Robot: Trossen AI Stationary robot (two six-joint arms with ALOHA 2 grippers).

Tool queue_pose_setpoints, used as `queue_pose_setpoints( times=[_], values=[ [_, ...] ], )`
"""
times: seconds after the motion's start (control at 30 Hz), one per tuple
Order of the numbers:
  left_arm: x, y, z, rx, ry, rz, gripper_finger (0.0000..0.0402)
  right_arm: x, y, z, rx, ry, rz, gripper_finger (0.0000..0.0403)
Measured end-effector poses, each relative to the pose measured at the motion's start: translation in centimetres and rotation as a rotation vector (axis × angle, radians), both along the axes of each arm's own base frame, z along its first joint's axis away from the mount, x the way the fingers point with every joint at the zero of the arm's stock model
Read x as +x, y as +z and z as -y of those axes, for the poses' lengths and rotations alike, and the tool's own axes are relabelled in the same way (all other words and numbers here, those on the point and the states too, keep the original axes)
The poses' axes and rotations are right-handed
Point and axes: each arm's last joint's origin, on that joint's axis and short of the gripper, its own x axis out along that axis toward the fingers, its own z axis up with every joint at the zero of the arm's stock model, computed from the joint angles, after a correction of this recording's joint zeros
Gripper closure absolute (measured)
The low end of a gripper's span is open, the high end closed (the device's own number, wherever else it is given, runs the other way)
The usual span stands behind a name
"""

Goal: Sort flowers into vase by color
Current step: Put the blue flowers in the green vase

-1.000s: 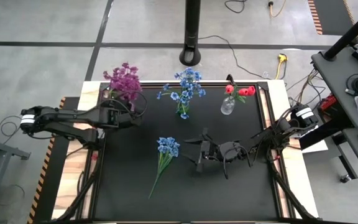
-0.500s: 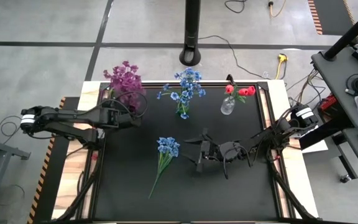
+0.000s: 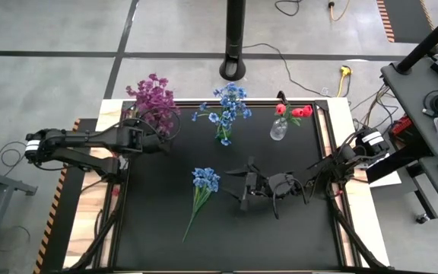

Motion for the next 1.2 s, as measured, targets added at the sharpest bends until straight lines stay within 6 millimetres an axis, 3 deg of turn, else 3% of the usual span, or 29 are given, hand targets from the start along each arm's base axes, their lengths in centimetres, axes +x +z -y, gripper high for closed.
queue_pose_setpoints(
  times=[0.27, 0.43, 0.7, 1.0, 1.1, 1.2],
  values=[
    [-1.2, 2.0, 0.5, -0.182, -0.051, -0.116, 0.0157, 0.0, 0.0, 0.0, -0.009, 0.002, -0.004, 0.0138],
    [-1.8, 4.3, 0.8, -0.257, -0.074, -0.137, 0.0157, 0.0, -0.1, 0.0, -0.044, 0.006, -0.017, 0.0138],
    [-1.7, 8.5, 0.8, -0.231, -0.182, -0.076, 0.0157, 0.0, -0.4, 0.0, -0.062, 0.011, -0.047, 0.0138],
    [-3.8, 13.1, 1.9, -0.454, -0.262, 0.032, 0.0157, -0.5, 0.1, 0.0, -0.049, 0.016, -0.081, 0.0138],
    [-4.2, 13.8, 2.9, -0.512, -0.332, 0.097, 0.0158, -1.2, 0.7, 0.0, -0.018, 0.02, -0.104, 0.0138],
    [-4.2, 13.2, 4.3, -0.539, -0.362, 0.09, 0.0158, -2.0, 1.2, -0.2, 0.048, 0.025, -0.136, 0.0138]
  ],
)
